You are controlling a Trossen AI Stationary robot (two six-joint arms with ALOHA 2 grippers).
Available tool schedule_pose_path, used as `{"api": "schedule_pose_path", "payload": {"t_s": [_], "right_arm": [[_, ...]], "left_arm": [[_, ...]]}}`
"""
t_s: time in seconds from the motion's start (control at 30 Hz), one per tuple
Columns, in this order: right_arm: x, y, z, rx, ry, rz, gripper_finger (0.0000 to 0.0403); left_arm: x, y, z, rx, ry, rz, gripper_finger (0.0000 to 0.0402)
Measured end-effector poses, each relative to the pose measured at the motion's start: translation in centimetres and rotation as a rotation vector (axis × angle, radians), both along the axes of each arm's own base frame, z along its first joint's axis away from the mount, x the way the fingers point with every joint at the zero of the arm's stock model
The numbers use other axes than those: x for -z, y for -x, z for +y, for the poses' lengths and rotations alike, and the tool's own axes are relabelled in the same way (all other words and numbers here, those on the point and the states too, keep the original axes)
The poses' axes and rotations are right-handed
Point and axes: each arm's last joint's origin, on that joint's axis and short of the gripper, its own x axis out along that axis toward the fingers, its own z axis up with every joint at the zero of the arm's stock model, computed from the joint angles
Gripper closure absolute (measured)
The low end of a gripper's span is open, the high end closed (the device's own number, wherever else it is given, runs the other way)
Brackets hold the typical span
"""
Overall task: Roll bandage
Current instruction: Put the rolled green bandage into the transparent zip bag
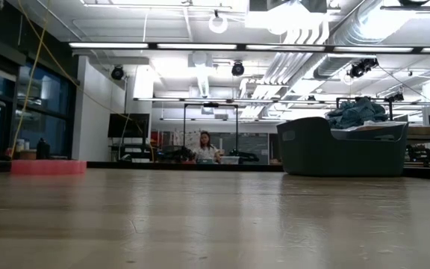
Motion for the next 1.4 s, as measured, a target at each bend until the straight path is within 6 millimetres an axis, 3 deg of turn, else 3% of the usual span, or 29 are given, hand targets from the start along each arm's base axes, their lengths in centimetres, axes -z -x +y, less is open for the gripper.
{"api": "schedule_pose_path", "payload": {"t_s": [0.2,0.33,0.53,0.77,0.9,1.1,1.4], "right_arm": [[0.0,0.1,0.4,-0.027,0.001,-0.002,0.0403],[0.0,0.1,0.7,-0.034,0.002,-0.006,0.0403],[0.0,0.1,0.7,-0.033,0.002,-0.006,0.0403],[-0.1,0.1,0.8,-0.038,0.002,-0.007,0.0403],[0.0,0.1,0.9,-0.039,0.002,-0.006,0.0403],[-0.1,0.1,0.9,-0.040,0.002,-0.007,0.0403],[-0.2,0.0,0.7,0.020,-0.032,-0.001,0.0396]], "left_arm": [[0.0,0.0,-1.0,0.011,-0.039,-0.018,0.0144],[0.0,-1.1,-1.5,-0.019,-0.068,-0.041,0.0144],[0.0,-2.9,-2.9,0.068,-0.072,-0.077,0.0144],[0.0,-3.5,-3.3,0.102,-0.037,-0.091,0.0149],[-0.5,-3.5,-3.2,0.073,-0.019,-0.138,0.0203],[0.0,-4.1,-3.6,0.094,-0.033,-0.111,0.0380],[0.0,-3.9,-3.6,0.103,0.027,-0.097,0.0397]]}}
